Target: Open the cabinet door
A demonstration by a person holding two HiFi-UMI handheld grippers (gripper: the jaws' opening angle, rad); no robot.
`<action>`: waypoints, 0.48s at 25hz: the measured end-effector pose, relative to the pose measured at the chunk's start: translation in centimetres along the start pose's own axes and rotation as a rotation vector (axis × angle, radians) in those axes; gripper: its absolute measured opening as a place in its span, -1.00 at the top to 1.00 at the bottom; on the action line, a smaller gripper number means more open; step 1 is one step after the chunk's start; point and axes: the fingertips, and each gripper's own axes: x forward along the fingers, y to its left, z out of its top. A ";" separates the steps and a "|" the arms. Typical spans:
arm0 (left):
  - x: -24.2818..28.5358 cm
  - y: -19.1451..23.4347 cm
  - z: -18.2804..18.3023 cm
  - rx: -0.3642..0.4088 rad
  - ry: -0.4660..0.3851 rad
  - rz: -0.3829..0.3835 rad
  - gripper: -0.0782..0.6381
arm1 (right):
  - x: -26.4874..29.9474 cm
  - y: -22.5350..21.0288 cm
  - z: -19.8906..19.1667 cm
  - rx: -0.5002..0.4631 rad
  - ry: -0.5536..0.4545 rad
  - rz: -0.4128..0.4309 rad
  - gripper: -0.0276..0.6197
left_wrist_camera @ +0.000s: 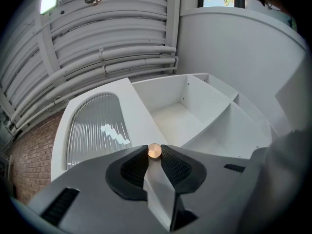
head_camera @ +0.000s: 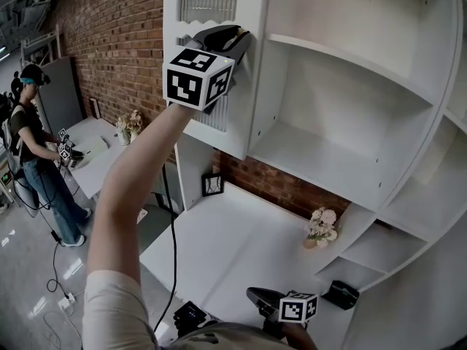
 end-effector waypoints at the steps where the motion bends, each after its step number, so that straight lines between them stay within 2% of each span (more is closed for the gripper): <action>1: -0.1 0.0 0.1 0.007 0.005 0.004 0.53 | -0.1 0.1 0.0 -0.002 -0.001 0.000 0.84; 12: -3.0 0.8 1.1 -0.002 0.050 0.011 0.55 | -1.9 1.0 -1.3 0.004 -0.006 0.017 0.84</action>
